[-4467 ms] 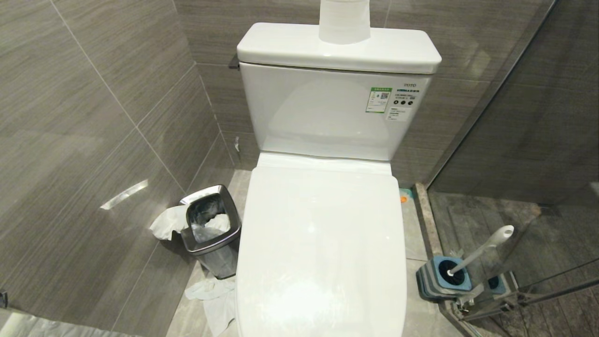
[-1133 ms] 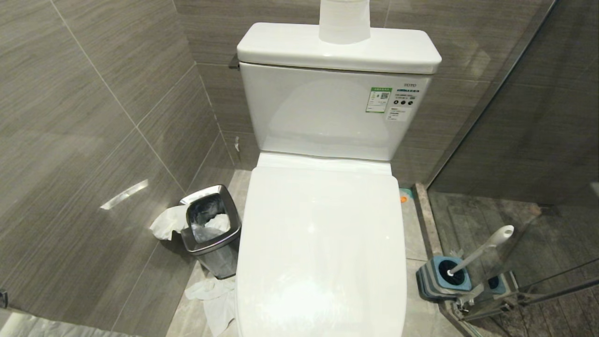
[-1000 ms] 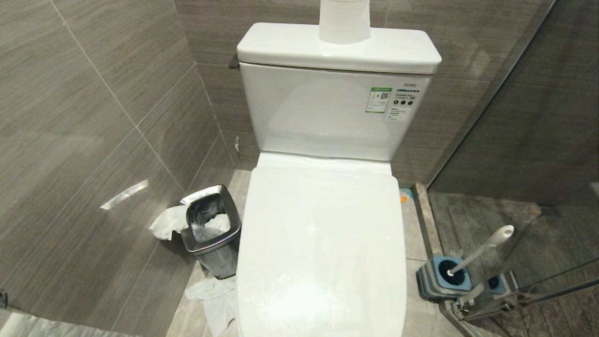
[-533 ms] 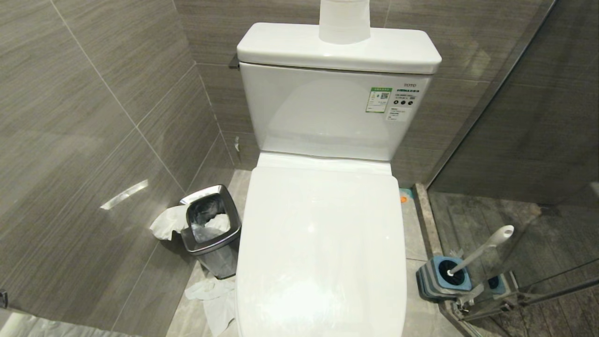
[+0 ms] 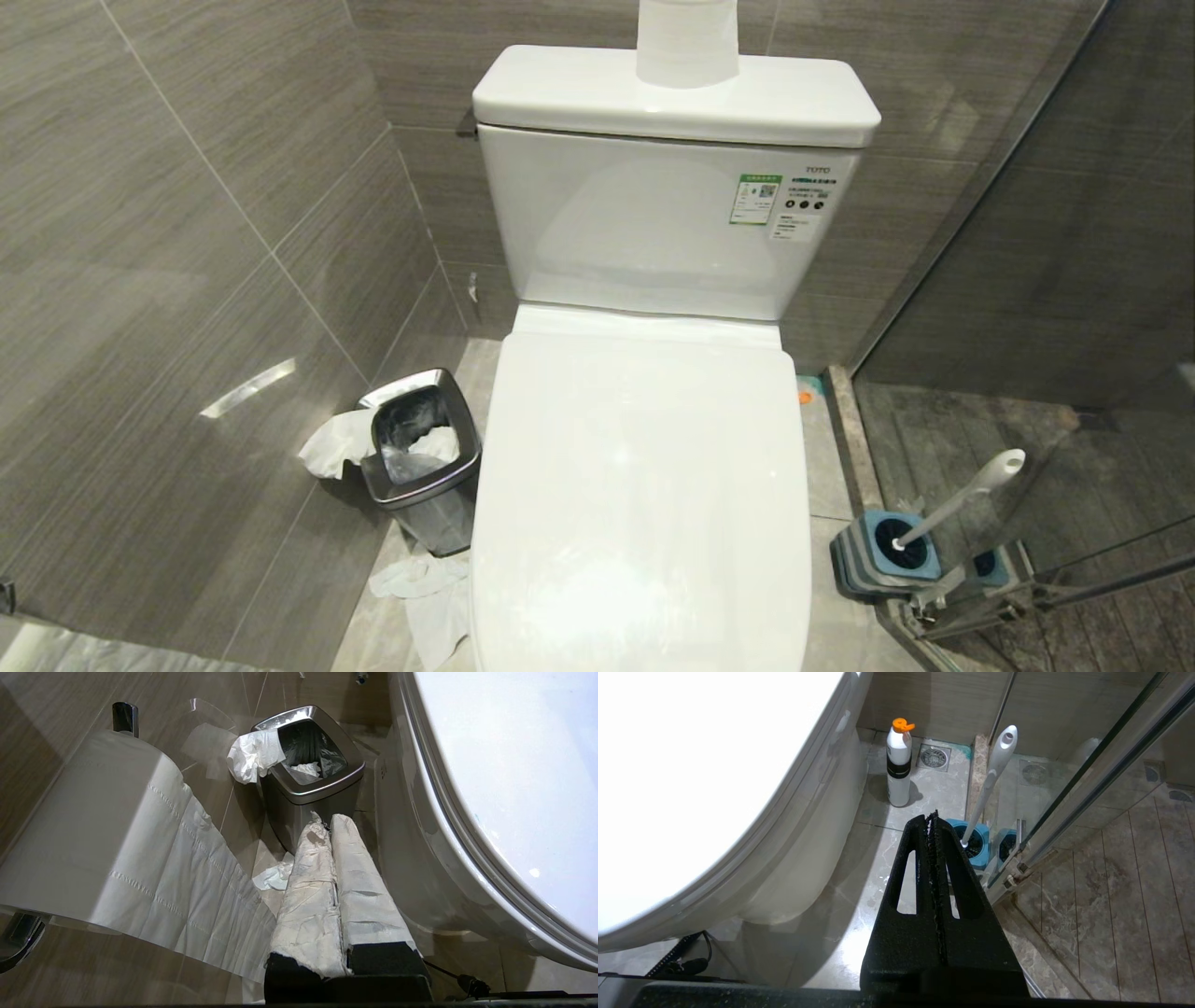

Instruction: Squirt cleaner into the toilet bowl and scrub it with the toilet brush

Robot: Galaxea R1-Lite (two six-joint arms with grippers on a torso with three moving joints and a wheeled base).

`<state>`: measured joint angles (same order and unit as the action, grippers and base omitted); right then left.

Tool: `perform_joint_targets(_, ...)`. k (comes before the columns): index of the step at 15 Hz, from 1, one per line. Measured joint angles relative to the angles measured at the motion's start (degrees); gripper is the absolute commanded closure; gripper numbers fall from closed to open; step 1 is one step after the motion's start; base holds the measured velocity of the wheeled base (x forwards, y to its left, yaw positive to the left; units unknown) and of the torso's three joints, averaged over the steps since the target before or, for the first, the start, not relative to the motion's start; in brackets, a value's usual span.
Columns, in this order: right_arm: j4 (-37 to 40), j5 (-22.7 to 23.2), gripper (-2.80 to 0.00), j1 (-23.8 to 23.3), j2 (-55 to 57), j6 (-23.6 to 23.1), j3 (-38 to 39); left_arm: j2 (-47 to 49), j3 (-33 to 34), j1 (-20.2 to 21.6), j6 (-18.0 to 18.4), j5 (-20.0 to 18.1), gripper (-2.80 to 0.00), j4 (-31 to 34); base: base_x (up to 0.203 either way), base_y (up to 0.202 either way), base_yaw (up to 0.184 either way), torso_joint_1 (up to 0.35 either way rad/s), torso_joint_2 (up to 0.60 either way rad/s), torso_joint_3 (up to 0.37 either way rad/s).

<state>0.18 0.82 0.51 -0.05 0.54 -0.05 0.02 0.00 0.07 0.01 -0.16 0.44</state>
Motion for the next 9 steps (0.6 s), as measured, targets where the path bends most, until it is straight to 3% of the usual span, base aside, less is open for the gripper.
perform_joint_targets(9, -0.02, 0.00, 0.00, 0.00, 0.00, -0.01, 0.00, 0.00, 0.00, -0.02, -0.01, 0.00, 0.00, 0.00, 0.000, 0.000, 0.000, 0.000, 0.00, 0.000)
